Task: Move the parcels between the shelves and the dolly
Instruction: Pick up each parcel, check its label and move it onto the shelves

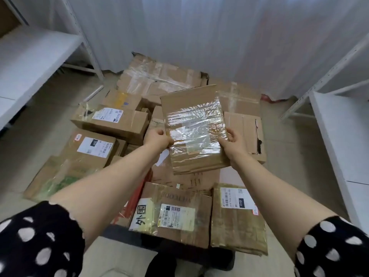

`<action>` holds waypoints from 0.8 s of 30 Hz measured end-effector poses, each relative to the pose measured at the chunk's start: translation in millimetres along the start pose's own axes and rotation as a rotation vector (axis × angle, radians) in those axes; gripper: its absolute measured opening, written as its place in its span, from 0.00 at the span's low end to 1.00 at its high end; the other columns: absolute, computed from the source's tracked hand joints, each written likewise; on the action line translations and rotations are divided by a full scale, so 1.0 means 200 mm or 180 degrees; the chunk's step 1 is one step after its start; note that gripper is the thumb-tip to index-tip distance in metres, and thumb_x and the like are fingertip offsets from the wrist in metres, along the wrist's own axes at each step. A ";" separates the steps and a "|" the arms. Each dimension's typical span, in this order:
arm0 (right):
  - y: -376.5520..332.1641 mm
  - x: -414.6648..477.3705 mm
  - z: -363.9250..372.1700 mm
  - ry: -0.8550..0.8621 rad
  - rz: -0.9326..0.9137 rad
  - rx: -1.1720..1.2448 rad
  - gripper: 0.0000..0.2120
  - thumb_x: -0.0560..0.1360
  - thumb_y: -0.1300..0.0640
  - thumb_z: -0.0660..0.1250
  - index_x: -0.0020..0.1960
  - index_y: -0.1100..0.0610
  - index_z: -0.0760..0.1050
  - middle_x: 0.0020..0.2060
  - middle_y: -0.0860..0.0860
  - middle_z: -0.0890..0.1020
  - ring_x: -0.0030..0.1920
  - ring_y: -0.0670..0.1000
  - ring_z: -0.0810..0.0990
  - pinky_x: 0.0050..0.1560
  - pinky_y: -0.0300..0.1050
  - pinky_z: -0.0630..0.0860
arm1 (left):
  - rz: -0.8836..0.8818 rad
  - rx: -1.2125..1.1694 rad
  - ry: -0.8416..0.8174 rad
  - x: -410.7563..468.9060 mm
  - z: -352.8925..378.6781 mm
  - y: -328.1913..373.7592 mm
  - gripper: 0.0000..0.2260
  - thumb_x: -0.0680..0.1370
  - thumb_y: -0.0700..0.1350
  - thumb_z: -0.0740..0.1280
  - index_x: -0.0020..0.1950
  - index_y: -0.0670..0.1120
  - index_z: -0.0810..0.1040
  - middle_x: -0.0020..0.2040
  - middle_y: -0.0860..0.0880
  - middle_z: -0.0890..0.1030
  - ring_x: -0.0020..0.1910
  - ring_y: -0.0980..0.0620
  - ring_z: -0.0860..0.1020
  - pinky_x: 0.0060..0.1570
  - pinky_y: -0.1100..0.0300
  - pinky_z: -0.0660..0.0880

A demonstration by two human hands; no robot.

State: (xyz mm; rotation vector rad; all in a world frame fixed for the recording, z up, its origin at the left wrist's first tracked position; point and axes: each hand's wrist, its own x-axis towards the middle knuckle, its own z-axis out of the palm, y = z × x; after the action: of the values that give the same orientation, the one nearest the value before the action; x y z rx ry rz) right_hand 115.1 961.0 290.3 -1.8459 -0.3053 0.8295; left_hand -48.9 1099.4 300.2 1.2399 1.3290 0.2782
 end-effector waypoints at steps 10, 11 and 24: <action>-0.20 0.01 0.27 -0.0358 -0.0225 0.0264 0.14 0.77 0.60 0.66 0.61 0.51 0.77 0.54 0.50 0.82 0.54 0.51 0.81 0.59 0.53 0.77 | 0.0057 -0.0801 0.0027 -0.10 -0.31 0.17 0.35 0.70 0.22 0.63 0.68 0.54 0.71 0.50 0.44 0.82 0.51 0.42 0.81 0.53 0.46 0.79; -0.22 -0.02 0.32 -0.0436 -0.0255 0.0336 0.15 0.77 0.61 0.65 0.63 0.53 0.76 0.53 0.50 0.82 0.51 0.50 0.81 0.57 0.50 0.78 | 0.0061 -0.0815 0.0126 -0.13 -0.37 0.16 0.36 0.70 0.21 0.63 0.71 0.52 0.70 0.51 0.44 0.82 0.51 0.43 0.81 0.52 0.47 0.79; -0.57 -0.44 0.87 -0.1237 -0.0276 0.0279 0.15 0.78 0.66 0.62 0.61 0.52 0.75 0.41 0.48 0.81 0.39 0.48 0.81 0.39 0.45 0.80 | 0.0376 -0.0741 0.0833 -0.46 -1.05 0.16 0.32 0.72 0.22 0.62 0.72 0.46 0.69 0.51 0.44 0.78 0.48 0.44 0.78 0.49 0.50 0.78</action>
State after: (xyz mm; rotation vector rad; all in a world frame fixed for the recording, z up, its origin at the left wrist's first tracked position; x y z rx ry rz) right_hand -46.2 1083.9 389.4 -1.5714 -0.5798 1.1219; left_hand -235.0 1148.9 427.9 1.1121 1.4009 0.6792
